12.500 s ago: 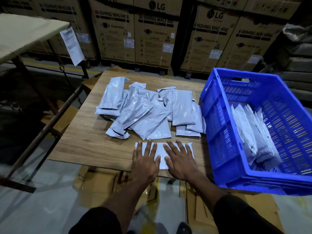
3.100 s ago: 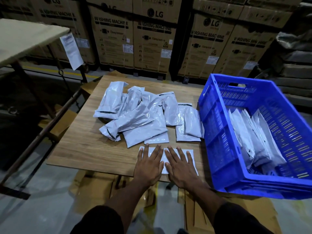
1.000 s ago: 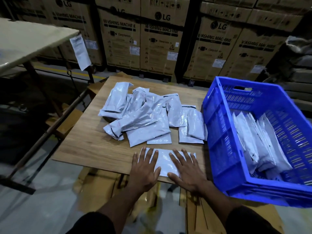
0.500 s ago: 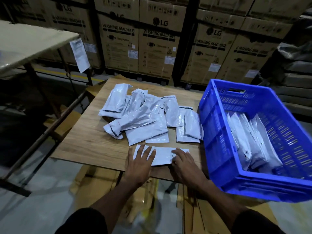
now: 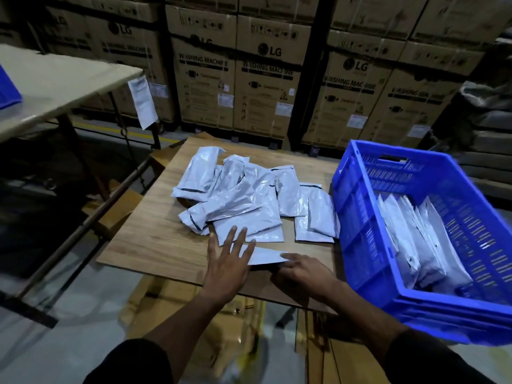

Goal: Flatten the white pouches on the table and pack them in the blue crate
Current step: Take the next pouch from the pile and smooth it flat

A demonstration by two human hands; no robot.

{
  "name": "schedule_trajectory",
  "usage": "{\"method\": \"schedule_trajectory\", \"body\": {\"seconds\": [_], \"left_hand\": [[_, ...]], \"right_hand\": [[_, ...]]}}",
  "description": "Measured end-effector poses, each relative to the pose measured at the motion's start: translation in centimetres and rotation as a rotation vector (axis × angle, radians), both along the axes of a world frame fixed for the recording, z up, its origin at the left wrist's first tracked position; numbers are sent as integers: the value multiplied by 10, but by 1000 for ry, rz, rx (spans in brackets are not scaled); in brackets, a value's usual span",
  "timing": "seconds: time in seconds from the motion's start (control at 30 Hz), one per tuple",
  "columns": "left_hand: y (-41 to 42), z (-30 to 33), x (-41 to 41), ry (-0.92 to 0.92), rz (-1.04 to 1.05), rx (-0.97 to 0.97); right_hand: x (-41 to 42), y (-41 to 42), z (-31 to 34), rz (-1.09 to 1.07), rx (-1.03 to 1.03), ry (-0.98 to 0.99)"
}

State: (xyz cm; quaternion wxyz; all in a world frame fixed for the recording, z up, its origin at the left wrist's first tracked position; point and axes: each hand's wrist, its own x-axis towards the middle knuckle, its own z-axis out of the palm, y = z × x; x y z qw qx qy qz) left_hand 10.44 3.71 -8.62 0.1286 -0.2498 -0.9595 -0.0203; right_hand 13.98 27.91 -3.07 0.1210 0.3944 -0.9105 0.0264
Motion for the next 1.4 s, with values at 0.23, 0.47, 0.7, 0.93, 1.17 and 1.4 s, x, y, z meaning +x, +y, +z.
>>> {"method": "schedule_trajectory", "body": {"seconds": [0.23,0.47,0.7,0.93,1.17,1.4], "left_hand": [[-6,-4,15,133,-161,92],[12,-28,14,-217,-140,-31],[27,-23,17,-254,-40,-10],[38,-28,2,-281,-93,-77],[34,-35,10,-254,-34,3],[36,-35,7,-258,-41,44]], "right_hand": [[-19,9,26,-402,-495,-602],[-43,13,31,-566,-265,-821],[12,-39,-43,-650,-112,-224],[25,-43,-78,-706,40,-293],[27,-47,-75,-727,68,-342],[19,-48,-68,-705,47,-492]]}}
